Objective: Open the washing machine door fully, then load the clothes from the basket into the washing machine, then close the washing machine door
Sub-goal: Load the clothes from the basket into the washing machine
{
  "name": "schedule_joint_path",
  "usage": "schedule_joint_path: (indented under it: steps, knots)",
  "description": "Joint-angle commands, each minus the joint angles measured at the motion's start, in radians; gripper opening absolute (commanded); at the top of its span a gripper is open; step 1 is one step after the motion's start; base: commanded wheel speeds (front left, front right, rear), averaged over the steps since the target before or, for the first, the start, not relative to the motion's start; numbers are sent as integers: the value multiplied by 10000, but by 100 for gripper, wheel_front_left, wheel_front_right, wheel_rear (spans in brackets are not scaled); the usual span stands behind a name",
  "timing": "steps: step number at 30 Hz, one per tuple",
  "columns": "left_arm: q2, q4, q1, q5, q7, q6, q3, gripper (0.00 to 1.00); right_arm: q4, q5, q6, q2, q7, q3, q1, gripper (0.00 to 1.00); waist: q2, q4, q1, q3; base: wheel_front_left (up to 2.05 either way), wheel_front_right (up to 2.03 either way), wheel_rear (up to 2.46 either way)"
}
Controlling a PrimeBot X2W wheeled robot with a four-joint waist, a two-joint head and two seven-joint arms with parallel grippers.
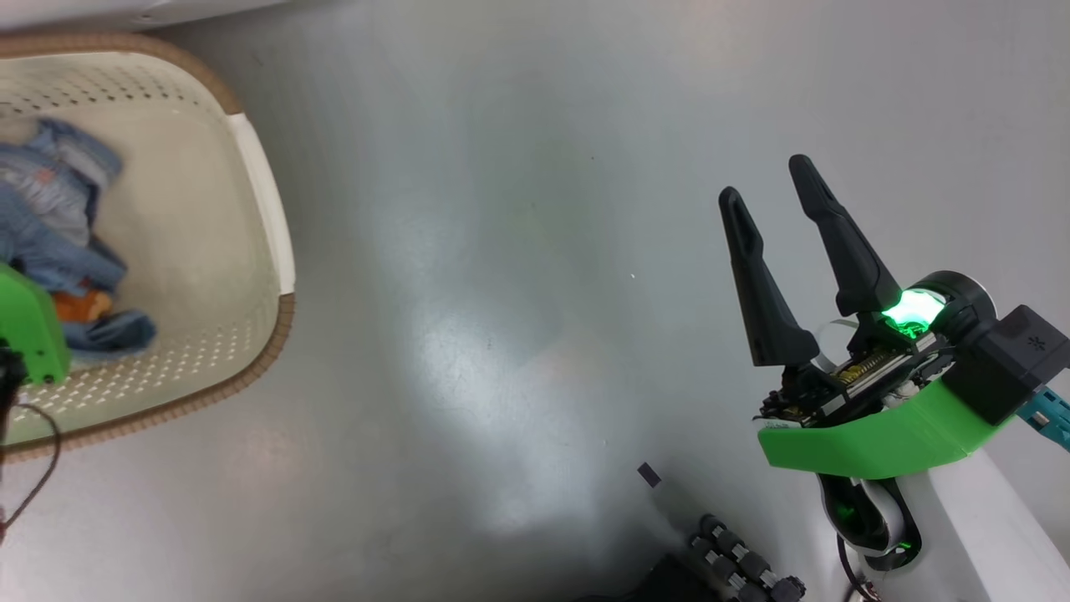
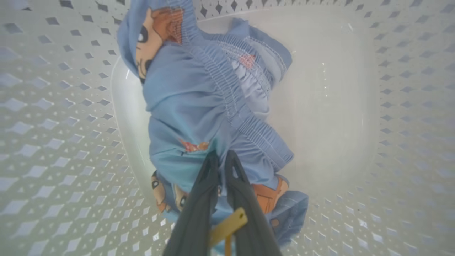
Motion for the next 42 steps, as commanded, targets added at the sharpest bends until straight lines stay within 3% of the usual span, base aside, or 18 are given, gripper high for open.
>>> schedule_joint_path:
  steps: [1, 13, 24, 32, 42]
  knots:
    - [360, -58, 45, -201, -226, 43, 300, 0, -219, -128, 73, -114, -80, 65, 279, 100, -1, 140, 0, -137, 0, 0, 0]
    - [-189, -58, 416, -1225, -1619, -289, 984, 0, -15, -88, 73, -146, -80, -218, 156, 100, -1, 684, 0, -1044, 0, 0, 0]
    - [-1024, -221, 1178, -2242, -2853, -515, 1335, 0, 334, 94, 73, -418, -80, -547, 419, 100, -1, 1190, 0, -2574, 0, 0, 0]
    - [-1366, -1200, 2234, -2830, -3326, -523, 826, 0, 520, 215, 73, -769, -80, -763, 914, 100, -1, 1518, 0, -3732, 0, 0, 0]
    - [-1210, -2625, 3722, -3257, -3810, -524, 189, 0, 710, 434, 73, -1182, -80, -1111, 1869, 100, -1, 1831, 0, -5182, 0, 0, 0]
